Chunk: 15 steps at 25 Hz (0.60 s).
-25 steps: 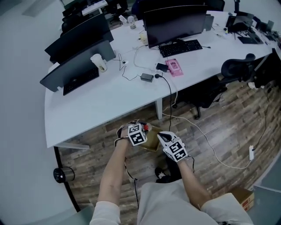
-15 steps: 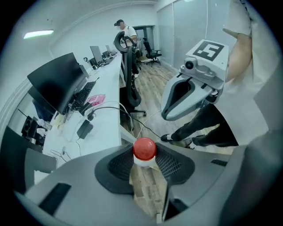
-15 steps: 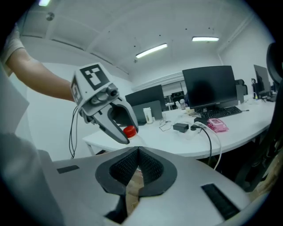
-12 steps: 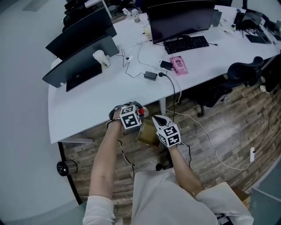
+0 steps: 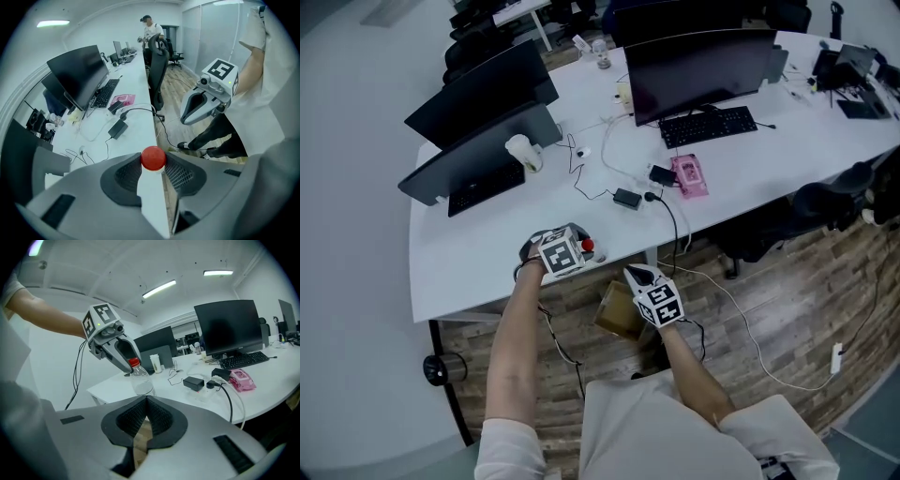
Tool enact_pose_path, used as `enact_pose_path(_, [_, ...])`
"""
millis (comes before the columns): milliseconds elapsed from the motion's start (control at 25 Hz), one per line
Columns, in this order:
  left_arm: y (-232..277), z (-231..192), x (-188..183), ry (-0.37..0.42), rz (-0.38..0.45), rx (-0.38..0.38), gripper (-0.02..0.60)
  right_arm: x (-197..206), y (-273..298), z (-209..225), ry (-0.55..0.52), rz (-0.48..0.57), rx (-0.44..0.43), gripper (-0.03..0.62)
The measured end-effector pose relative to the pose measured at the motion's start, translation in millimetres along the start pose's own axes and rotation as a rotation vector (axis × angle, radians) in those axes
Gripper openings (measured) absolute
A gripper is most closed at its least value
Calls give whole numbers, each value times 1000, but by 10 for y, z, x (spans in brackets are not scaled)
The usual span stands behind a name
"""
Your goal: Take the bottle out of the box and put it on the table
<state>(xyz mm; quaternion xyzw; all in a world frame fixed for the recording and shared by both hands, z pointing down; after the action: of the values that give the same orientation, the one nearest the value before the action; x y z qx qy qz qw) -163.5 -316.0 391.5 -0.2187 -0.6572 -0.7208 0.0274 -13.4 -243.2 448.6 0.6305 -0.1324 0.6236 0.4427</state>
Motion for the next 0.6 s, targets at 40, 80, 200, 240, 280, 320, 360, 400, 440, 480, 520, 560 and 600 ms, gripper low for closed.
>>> enact_pose_path(40, [15,-92,1,-11,-7,-3,163,-27,43,53,-11,-3,-12,37])
enact_pose_path(80, [33,-191,-1,-22,-11,-6,163,-50,90,109,-18,-7,-24,37])
enact_pose_path(200, [77,-391,-20,-84,-3,7,163,-23,169,200,-26,-31,-69,37])
enact_pose_path(240, [53,-449,-46,-104,4,13,163,-20,189,223,-31,-37,-83,37])
enact_pose_path(280, [15,-523,-77,-116,11,12,163,-32,223,255,-37,-38,-93,38])
enact_pose_path(320, [-4,-605,-90,-123,19,4,163,-40,261,284,-39,-40,-100,37])
enact_pose_path(360, [19,-682,-69,-133,30,-8,163,-29,292,304,-39,-45,-106,37])
enact_pose_path(400, [68,-747,-31,-147,43,-22,163,2,314,315,-38,-53,-112,38])
enact_pose_path(440, [107,-792,-6,-161,54,-33,163,42,326,325,-37,-63,-118,38])
enact_pose_path(480, [116,-810,-7,-171,62,-37,164,81,328,332,-35,-71,-122,37])
enact_pose_path(520, [107,-808,-24,-176,67,-36,167,111,320,334,-31,-78,-125,37])
enact_pose_path(560, [99,-800,-40,-177,70,-33,169,129,308,331,-28,-83,-130,37])
enact_pose_path(600, [98,-799,-48,-176,73,-32,169,133,294,323,-30,-85,-134,37])
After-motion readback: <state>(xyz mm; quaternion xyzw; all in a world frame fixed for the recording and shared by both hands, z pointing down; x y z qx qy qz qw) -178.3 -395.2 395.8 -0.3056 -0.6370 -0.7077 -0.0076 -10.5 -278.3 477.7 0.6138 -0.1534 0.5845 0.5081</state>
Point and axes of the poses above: the fingertips, and each gripper's own axes: y forward along the fingers, z to its right, x out of its underside, the point moved 7 cm from there along -y, backward along the fingers, and after that the axes turned 6 degrees about -y, right-handed, at the moved point
